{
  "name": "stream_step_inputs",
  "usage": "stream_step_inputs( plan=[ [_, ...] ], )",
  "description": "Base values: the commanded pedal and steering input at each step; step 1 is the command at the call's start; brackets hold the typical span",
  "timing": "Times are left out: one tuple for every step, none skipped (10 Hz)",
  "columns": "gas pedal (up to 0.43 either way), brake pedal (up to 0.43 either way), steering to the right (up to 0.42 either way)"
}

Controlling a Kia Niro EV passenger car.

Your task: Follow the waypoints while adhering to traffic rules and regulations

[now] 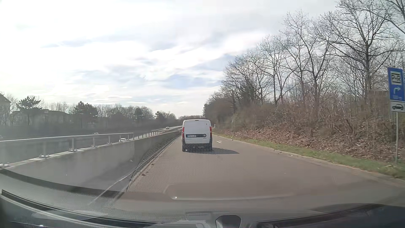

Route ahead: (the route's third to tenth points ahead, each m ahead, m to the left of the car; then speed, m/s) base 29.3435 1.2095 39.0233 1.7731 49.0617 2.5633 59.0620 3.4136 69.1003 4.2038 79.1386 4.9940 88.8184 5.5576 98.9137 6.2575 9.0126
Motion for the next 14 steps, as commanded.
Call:
stream_step_inputs(
  plan=[
    [0.209,0.0,-0.073],
    [0.22,0.0,-0.059],
    [0.22,0.0,-0.043],
    [0.22,0.0,-0.034],
    [0.22,0.0,-0.027],
    [0.22,0.0,-0.021],
    [0.228,0.0,-0.016],
    [0.228,0.0,-0.014],
    [0.228,0.0,-0.012],
    [0.228,0.0,-0.01],
    [0.228,0.0,-0.01],
    [0.228,0.0,-0.009],
    [0.228,0.0,-0.006],
    [0.228,0.0,-0.003]
  ],
)
